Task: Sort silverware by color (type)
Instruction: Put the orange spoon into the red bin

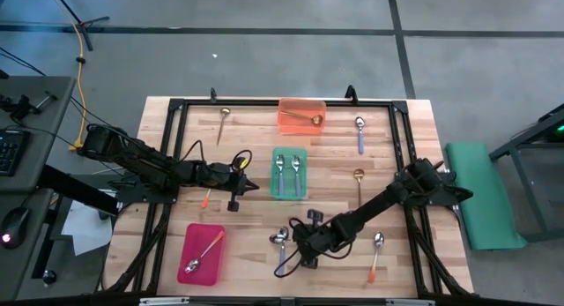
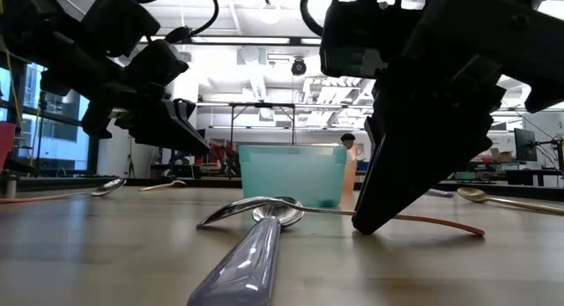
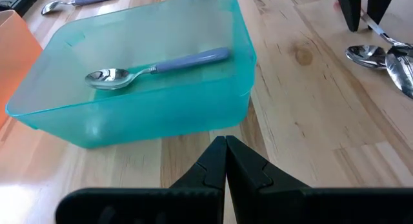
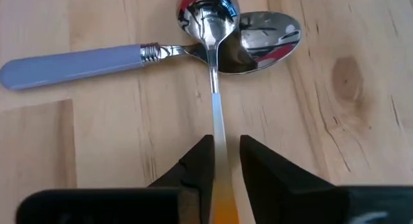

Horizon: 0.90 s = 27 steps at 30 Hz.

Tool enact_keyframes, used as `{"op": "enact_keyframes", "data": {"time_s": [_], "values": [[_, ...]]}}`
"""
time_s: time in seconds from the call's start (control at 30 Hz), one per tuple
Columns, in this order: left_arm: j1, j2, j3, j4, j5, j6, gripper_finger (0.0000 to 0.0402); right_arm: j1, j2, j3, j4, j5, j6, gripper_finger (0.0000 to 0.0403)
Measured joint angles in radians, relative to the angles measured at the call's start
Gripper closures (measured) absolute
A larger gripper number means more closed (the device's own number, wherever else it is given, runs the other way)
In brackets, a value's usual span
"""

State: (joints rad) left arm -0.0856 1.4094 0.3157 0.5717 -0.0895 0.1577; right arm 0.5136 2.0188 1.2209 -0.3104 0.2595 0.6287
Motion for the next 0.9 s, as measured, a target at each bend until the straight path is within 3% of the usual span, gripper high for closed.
{"op": "enact_keyframes", "data": {"time_s": [0.4, 0.9], "values": [[0.0, 0.0, 0.0, 0.002, 0.0, 0.0, 0.0401, -0.011, 0.0, 0.0, -0.003, -0.008, -0.035, 0.0383], [-0.001, 0.0, 0.0, 0.0, 0.0, 0.001, 0.0401, -0.01, -0.047, -0.008, -0.025, 0.014, -0.093, 0.0387]]}}
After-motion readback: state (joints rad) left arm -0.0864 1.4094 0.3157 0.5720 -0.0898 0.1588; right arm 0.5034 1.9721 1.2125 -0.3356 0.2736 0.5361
